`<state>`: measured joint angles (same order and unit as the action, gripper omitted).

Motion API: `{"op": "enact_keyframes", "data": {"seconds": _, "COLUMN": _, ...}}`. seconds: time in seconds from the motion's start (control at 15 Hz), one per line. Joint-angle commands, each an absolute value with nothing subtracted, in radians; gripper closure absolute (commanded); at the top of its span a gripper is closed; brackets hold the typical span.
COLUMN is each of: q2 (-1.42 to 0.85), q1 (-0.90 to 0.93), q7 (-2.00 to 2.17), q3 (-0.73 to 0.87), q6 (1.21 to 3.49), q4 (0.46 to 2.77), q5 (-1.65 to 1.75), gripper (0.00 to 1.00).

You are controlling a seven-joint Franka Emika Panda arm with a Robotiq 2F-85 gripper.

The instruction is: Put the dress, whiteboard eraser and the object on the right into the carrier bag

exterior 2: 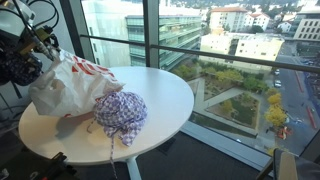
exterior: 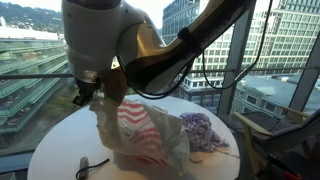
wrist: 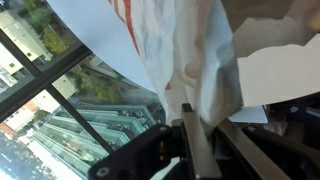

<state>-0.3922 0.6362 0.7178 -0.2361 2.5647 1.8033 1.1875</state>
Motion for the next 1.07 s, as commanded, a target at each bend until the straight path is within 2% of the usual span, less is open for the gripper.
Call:
{"op": "enact_keyframes", "data": {"seconds": 0.0, "q2": -0.374, "q1": 0.608, "q7": 0.658, "q3": -0.282, "q6": 2.511, "q4": 1.81, "q5": 1.055, "gripper": 0.54}}
{"op": "enact_keyframes", "data": {"seconds": 0.47, "q2": -0.243, "q1": 0.617, "q7": 0.483, "q3": -0.342, "q6": 2.02, "q4": 1.769, "q5": 0.509, "gripper": 0.01}}
{"op": "enact_keyframes", "data": {"seconds": 0.73, "q2": -0.125, "q1": 0.598, "q7": 0.524, "q3": -0.335, "q6": 1.885, "q4": 1.764, "q5": 0.406, "gripper": 0.0}}
{"op": "enact_keyframes", "data": {"seconds": 1.0, "q2": 0.009, "q1": 0.508, "q7": 0.621, "q3": -0.312, "q6": 1.934, "q4": 1.848, "q5": 0.37, "gripper": 0.0}}
